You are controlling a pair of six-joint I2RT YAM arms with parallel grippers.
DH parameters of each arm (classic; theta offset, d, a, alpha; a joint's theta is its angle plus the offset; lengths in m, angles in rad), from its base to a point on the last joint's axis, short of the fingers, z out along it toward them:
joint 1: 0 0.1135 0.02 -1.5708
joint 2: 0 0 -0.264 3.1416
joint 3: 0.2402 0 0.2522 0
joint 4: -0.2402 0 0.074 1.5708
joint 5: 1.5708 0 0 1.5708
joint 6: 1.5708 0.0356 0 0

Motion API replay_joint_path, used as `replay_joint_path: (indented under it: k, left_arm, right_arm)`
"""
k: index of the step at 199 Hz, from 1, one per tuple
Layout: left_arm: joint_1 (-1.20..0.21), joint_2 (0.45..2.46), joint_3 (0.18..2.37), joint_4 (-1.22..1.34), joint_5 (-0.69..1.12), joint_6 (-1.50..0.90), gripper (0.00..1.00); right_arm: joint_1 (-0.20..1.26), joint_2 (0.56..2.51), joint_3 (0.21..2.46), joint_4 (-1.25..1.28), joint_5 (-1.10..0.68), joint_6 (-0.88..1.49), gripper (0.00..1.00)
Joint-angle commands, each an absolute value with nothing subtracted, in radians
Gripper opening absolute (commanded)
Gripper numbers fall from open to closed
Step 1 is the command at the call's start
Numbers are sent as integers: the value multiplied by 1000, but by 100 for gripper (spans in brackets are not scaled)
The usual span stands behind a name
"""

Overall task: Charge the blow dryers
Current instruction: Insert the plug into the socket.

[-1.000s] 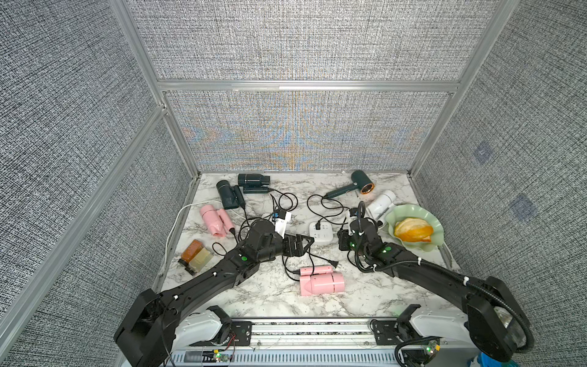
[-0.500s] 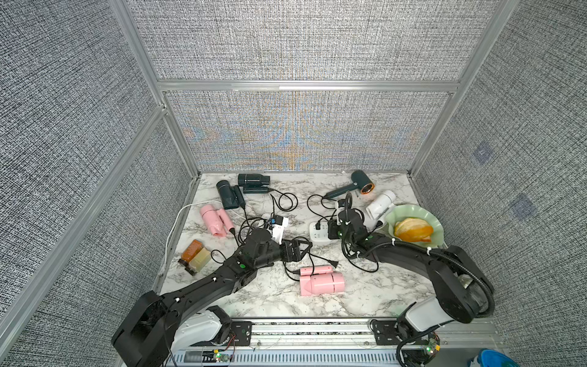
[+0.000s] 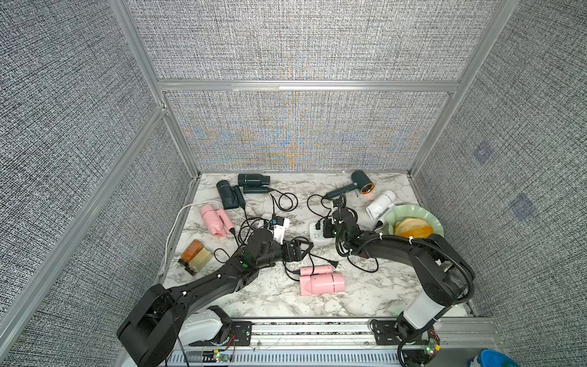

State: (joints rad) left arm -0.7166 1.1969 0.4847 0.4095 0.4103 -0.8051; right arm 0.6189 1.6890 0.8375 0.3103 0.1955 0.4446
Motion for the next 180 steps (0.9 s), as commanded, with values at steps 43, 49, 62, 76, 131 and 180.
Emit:
replay_joint_path:
  k: [43,49,62,76,131,180]
  left_arm:
    - [-715,1201,492,437,431,-793,99]
    - [-715,1202,494,436,431,-793,99]
    - [-716,1204,498,433,433,-790,100]
    - [-715,1203,500,433,434,-788,100]
    - [-715,1216,500,444,439,-794,100]
    - [-715,1219,502,442,442,-792,100]
  right_arm:
    - [620,1726,849,372,190,463,6]
    - [619,1728,850,376,190,463,6]
    - [620,1733,850,381,193,463,6]
    - [618,1737,846,389,198,463,6]
    - [619,1756,834,405,209,460,5]
    - [619,1771,840,414,218,437,5]
